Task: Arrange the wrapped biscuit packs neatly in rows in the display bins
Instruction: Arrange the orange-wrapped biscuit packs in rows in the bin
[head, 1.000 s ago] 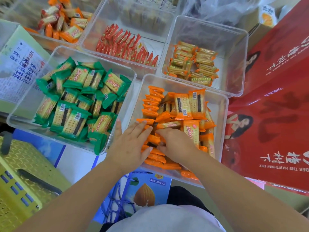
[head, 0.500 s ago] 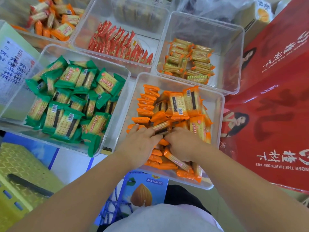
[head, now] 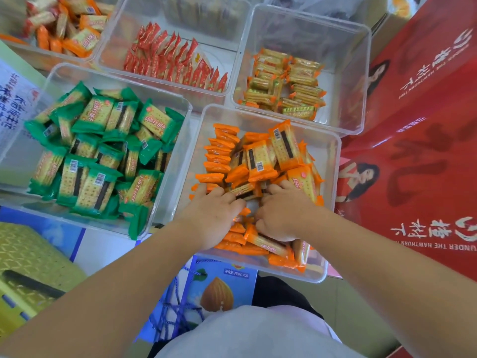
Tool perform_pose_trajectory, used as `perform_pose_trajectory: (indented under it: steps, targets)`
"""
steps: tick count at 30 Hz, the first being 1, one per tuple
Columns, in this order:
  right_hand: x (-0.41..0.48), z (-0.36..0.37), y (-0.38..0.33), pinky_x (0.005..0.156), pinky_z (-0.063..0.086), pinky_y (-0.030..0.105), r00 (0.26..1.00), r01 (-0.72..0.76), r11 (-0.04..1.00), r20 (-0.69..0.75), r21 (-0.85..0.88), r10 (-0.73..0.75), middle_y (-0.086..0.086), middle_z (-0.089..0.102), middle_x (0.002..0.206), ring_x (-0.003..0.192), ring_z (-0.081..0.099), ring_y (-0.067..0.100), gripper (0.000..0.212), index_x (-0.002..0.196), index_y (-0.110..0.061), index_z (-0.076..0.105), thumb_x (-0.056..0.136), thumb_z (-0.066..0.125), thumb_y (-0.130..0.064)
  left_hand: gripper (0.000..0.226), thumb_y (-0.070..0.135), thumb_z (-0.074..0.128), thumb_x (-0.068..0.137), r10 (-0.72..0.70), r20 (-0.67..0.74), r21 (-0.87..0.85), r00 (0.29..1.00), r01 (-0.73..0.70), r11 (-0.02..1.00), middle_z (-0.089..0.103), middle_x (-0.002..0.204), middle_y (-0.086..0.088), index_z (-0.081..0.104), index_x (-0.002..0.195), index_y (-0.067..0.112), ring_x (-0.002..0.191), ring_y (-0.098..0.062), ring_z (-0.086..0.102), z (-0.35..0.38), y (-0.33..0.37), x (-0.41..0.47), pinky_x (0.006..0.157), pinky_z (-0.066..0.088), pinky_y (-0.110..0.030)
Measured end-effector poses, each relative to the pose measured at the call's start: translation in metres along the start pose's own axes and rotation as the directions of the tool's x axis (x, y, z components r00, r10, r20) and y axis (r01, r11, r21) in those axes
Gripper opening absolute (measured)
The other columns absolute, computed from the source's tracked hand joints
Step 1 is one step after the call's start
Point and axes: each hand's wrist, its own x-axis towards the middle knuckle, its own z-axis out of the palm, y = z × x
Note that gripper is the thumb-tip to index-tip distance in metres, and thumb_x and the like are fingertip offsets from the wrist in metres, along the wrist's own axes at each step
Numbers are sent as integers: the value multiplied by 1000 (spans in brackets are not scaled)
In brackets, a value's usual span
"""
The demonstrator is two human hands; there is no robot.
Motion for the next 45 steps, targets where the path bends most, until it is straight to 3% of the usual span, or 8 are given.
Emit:
perform_pose_trajectory:
  steps: [4,10,14,19,27,32,38,45]
  targets:
    - [5,-5,-2,84,35,38,961,-81,975,-244,207,132,2,61,112,108,54,26,37,111,-21,66,101,38,-43,39,43,46,95,-98,-36,-13,995,98,995,57,124,-2,48,129,22,115,-29,47,4,20,0,101,25,-55]
    - [17,-9,-8,72,34,36,899,-186,918,-317,352,303,7,65,106,92,56,26,16,94,-20,53,99,50,-34,56,43,39,89,-126,-37,-141,991,119,983,56,131,-1,42,141,20,117,-25,50,-2,23,-9,107,28,-50]
    - [24,-12,-11,68,37,35,923,-216,789,-144,575,358,9,61,101,87,54,28,14,105,-17,48,98,52,-29,47,24,51,96,-98,-49,-194,994,87,977,54,140,5,45,142,27,126,-18,50,-3,9,-17,115,23,-44]
    - [34,-23,-5,57,39,30,934,-193,521,-7,831,357,7,57,75,76,57,28,18,77,-10,57,94,55,-17,54,35,42,103,-87,-52,-56,995,84,995,47,146,7,27,154,30,129,-21,42,-4,6,-16,113,22,-50]
    - [38,-9,-27,79,46,33,782,-220,373,-66,901,620,6,65,113,104,62,29,20,108,-18,58,94,63,-31,50,40,43,102,-107,-57,-133,993,99,986,46,147,8,34,150,32,134,-18,39,-1,-1,-21,115,19,-47]
    - [40,0,-29,76,39,26,748,-139,221,-44,965,662,2,62,107,97,59,21,19,95,-25,56,86,73,-26,50,36,53,98,-113,-83,-188,990,96,977,55,138,3,45,146,27,127,-23,49,-1,0,-25,113,25,-49]
    - [31,7,-29,71,38,23,694,-84,277,-143,957,706,-1,53,109,90,55,16,27,98,-26,54,83,73,-13,51,39,53,97,-130,-93,-219,987,107,970,55,140,6,45,147,29,129,-20,47,1,-1,-25,115,24,-47]
    - [7,3,-19,77,55,29,691,-22,334,-227,942,686,-4,68,111,99,66,16,41,122,-20,55,86,72,-14,45,39,58,94,-148,-117,-264,982,113,958,61,133,5,53,138,27,126,-19,50,1,-1,-26,115,24,-47]
